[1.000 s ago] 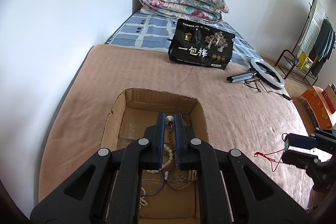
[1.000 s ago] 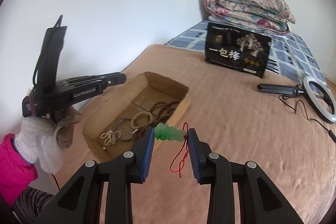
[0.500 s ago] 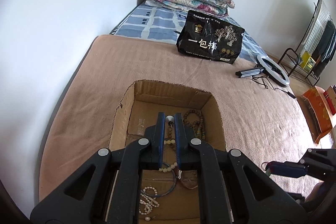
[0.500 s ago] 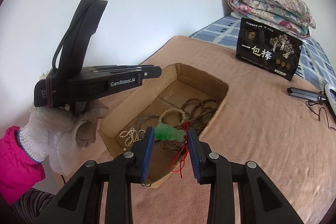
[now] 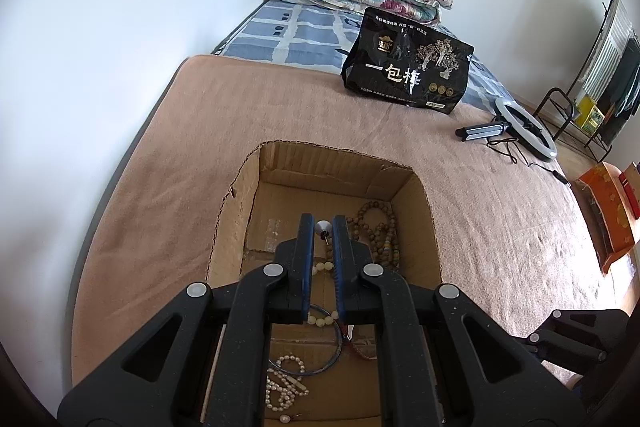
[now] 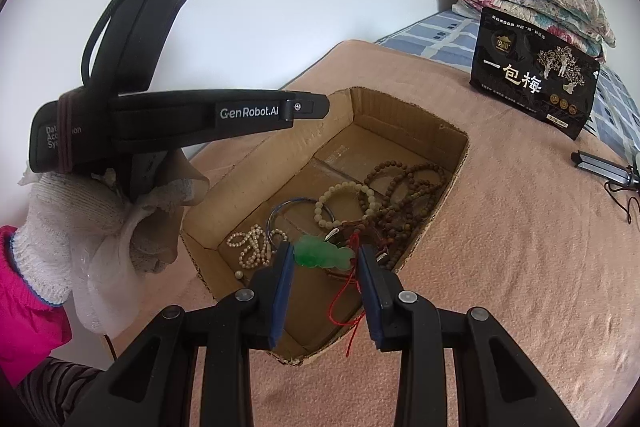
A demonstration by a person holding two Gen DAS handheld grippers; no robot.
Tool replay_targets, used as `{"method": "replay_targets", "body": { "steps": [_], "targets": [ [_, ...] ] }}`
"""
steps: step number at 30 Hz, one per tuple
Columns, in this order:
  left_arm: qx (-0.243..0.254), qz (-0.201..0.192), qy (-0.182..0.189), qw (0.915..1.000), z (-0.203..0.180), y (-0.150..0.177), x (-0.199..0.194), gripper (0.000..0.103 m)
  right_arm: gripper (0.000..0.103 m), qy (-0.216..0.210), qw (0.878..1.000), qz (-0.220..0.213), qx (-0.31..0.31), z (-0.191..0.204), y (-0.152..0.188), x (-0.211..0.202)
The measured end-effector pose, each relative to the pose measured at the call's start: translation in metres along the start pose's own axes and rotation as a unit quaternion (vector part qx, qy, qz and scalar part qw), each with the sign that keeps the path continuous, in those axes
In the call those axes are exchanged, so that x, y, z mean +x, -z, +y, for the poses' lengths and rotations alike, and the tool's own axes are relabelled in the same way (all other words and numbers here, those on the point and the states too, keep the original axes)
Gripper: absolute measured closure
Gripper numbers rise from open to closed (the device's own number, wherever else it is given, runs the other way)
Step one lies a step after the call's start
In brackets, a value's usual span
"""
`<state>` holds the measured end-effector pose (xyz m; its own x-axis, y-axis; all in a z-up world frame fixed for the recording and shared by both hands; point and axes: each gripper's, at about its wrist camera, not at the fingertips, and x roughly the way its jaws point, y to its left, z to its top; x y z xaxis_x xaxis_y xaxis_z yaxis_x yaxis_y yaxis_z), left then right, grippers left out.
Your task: Organize jewelry
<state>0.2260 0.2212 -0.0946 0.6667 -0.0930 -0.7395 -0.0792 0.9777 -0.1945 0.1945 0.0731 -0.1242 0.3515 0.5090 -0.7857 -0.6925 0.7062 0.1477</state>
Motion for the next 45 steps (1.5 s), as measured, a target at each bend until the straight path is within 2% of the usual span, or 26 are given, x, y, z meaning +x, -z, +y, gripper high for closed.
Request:
{"method": "replay_targets", "body": {
  "steps": [9,11,12,13,17,19,32,45],
  "targets": [
    [0.000,0.006,-0.010,0.9999,0.000,0.002,0.005,0.095,0.066,0.010,1.000,0.008,-0.005,0.004,0.002,0.009],
    [-0.003,0.005,-0.012,0.9999,0.001,0.002,0.004,0.072,0.048,0.012,1.000,0.005,-0.004,0.003,0.002,0.008],
    [-0.005,0.002,-0.011,0.9999,0.001,0.001,0.003,0.055,0.043,0.013,1.000,0.003,-0.004,0.003,0.002,0.007],
    [-0.007,-0.003,-0.009,0.9999,0.001,0.002,0.002,0.050,0.035,0.013,1.000,0.000,-0.004,0.003,0.002,0.007],
    [-0.011,-0.003,-0.015,0.9998,0.001,0.000,0.001,0.050,0.017,0.017,1.000,-0.007,-0.006,0.003,0.002,0.005],
    [-0.012,-0.002,-0.015,0.9998,0.001,0.000,0.001,0.049,0.014,0.017,1.000,-0.012,-0.005,0.004,0.002,0.003],
    [0.000,-0.015,-0.020,0.9997,-0.012,0.000,-0.015,0.049,0.010,0.033,0.999,-0.026,0.002,0.004,0.005,-0.022],
    [0.013,-0.048,-0.016,0.9986,-0.046,0.004,-0.069,0.049,0.010,0.060,0.997,-0.056,0.005,0.008,0.018,-0.077]
  ]
}}
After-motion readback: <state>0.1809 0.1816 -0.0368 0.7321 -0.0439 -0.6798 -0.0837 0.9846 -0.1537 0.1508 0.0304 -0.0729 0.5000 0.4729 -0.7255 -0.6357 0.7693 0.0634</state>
